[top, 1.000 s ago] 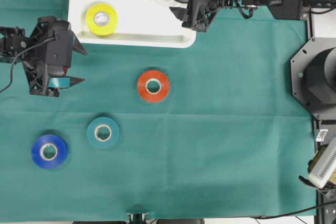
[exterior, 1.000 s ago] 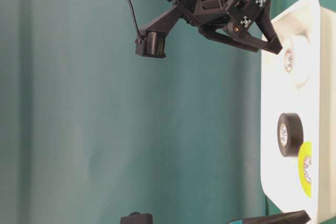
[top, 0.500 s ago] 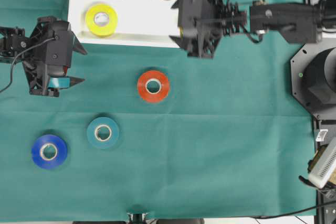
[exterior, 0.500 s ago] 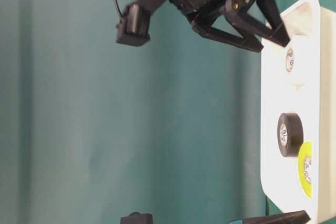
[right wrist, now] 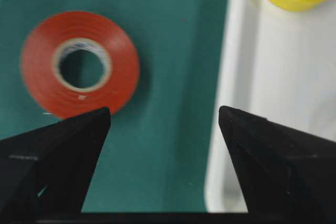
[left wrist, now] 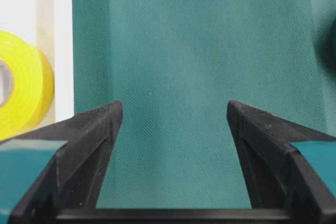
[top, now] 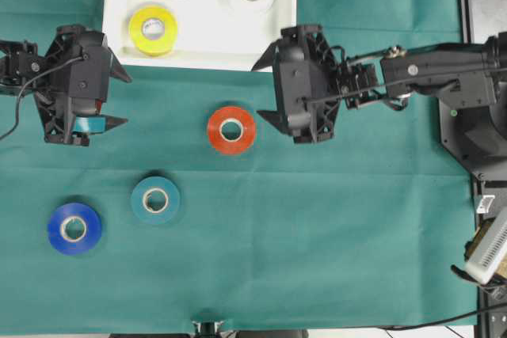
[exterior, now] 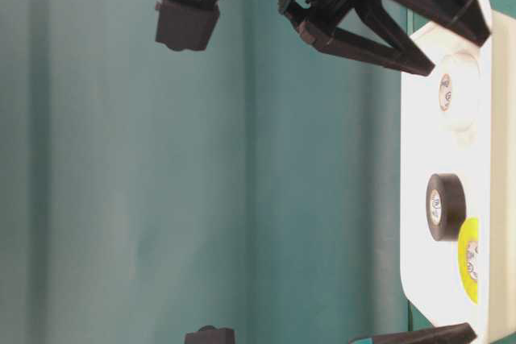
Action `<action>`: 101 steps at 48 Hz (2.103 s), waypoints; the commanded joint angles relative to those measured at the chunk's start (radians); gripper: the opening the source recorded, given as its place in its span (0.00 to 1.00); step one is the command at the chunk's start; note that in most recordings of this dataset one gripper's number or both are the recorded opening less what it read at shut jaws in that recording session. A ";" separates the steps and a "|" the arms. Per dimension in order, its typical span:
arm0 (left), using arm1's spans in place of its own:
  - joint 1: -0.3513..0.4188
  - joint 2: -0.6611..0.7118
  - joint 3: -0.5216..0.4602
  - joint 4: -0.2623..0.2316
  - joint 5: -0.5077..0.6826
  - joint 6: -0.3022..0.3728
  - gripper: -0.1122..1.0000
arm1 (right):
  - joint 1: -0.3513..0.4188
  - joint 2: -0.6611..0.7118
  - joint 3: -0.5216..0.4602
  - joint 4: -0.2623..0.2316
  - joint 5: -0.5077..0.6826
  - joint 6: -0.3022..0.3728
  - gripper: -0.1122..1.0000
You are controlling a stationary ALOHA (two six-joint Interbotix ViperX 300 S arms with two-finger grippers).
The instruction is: Put the tape alternately from left to right into the white case.
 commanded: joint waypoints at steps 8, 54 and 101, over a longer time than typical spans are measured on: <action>-0.008 -0.009 -0.011 0.000 -0.006 0.000 0.82 | 0.054 -0.021 0.000 0.003 -0.012 0.003 0.84; -0.137 -0.038 0.009 0.000 0.005 -0.038 0.82 | 0.072 -0.021 0.015 0.003 -0.038 0.003 0.84; -0.341 -0.100 0.063 0.000 -0.006 -0.230 0.81 | 0.074 -0.021 0.014 0.011 -0.072 0.028 0.84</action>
